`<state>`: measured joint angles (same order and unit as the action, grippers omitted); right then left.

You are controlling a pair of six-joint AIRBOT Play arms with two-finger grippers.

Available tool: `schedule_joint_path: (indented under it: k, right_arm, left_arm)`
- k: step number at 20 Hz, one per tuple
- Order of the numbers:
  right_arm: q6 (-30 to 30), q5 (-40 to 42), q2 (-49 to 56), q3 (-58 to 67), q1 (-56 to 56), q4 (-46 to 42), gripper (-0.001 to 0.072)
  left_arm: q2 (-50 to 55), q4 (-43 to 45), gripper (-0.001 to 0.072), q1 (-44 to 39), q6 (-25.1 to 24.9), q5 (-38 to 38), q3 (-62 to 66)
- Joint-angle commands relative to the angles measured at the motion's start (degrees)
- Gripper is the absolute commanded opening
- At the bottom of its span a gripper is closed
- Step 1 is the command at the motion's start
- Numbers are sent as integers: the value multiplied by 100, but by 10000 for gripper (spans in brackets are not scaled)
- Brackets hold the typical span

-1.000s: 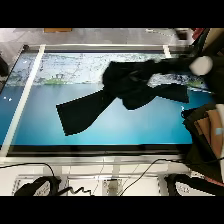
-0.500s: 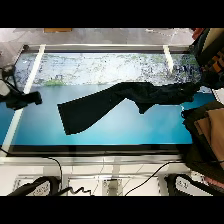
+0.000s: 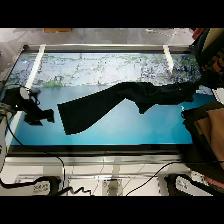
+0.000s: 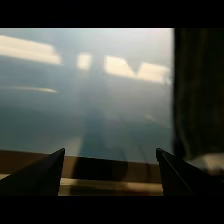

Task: Fold the clothes and pants, and hang the long-sleeved shirts on hangers.

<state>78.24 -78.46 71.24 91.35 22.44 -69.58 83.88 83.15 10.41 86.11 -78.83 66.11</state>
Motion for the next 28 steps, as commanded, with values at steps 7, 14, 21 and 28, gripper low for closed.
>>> schedule_joint_path:
  k: [7,14,21,28]
  right_arm:
    - [-144,11,9,2,2,35,18]
    - [-142,105,9,2,2,61,19]
    - [-140,385,11,2,2,411,19]
    - [-122,2275,7,251,2,1893,19]
  left_arm:
    - [57,-3268,610,796,-2284,566,-1598]
    - [35,-3995,561,765,-2811,1613,-2461]
    - [33,-6002,42,754,-3768,1851,-1884]
    - [33,-6006,41,1482,-2505,2002,1770]
